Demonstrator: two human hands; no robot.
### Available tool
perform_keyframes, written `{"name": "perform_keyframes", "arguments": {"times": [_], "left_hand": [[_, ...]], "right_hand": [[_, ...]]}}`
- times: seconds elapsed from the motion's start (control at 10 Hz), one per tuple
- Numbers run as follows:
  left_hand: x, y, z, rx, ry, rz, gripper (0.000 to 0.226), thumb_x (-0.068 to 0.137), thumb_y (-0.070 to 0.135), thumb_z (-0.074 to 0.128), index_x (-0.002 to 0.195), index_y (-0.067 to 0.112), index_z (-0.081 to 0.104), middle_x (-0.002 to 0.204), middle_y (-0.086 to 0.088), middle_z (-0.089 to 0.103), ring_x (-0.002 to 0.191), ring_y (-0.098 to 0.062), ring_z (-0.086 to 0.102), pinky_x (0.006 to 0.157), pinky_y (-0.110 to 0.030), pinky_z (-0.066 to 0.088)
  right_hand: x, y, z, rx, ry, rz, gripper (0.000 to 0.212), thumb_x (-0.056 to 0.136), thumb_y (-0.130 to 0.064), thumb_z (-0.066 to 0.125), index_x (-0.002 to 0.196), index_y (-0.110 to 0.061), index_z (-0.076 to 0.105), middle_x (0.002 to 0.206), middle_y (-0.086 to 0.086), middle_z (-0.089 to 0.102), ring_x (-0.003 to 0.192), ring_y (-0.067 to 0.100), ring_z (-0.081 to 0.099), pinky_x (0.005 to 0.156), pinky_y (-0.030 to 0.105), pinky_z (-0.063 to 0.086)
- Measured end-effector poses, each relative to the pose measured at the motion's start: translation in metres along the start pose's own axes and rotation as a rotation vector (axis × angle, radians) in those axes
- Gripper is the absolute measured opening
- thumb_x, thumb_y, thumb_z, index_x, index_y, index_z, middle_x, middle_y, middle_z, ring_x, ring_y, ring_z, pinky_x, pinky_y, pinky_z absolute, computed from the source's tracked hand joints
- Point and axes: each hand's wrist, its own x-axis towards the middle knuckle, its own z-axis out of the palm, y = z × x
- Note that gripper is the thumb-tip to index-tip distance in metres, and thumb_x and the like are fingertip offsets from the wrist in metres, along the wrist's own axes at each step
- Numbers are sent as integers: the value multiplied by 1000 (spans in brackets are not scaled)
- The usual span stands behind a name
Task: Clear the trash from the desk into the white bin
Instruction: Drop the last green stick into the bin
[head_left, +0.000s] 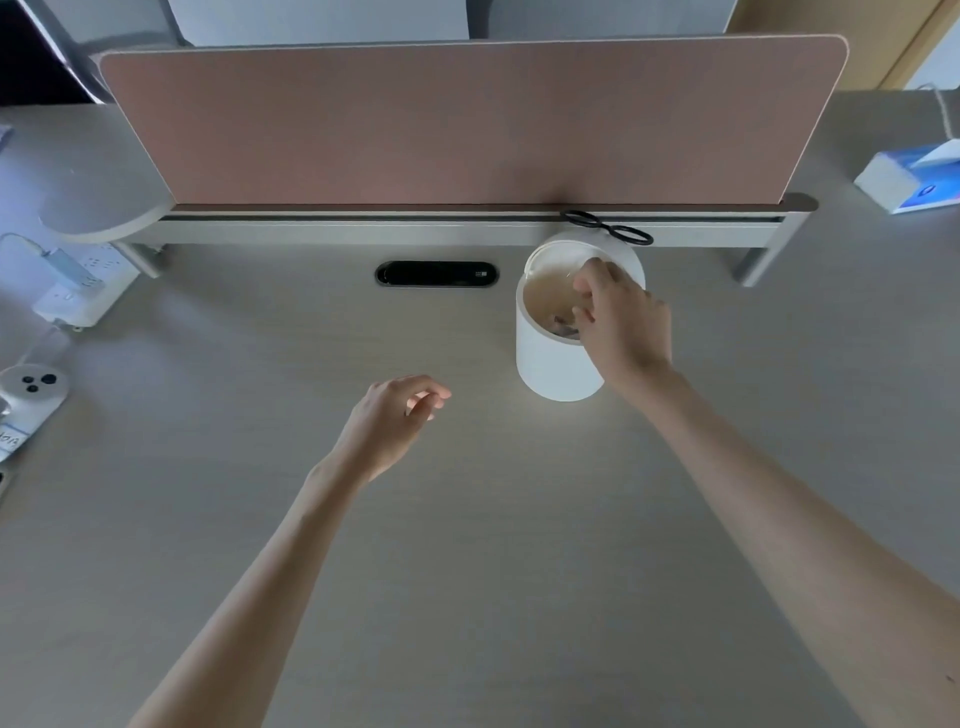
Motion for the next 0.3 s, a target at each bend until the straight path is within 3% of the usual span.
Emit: {"name": "perform_keyframes", "arguments": {"times": [0.2, 0.3], "left_hand": [[2, 0, 6, -35, -14, -14, 21, 97, 22, 51, 97, 31, 71, 91, 15, 75, 84, -4, 71, 79, -34, 54], [6, 7, 5, -151, -4, -27, 20, 97, 22, 53, 96, 26, 72, 90, 9, 76, 82, -7, 71, 71, -30, 52]], "right_hand": [[0, 5, 3, 49, -25, -20, 18, 85, -8, 61, 100, -12, 53, 101, 2, 64, 82, 30, 60, 57, 29, 36], [-4, 0, 2, 149, 61, -49, 11, 86, -11, 61, 94, -12, 55, 88, 0, 64, 72, 27, 60, 52, 30, 43]]}}
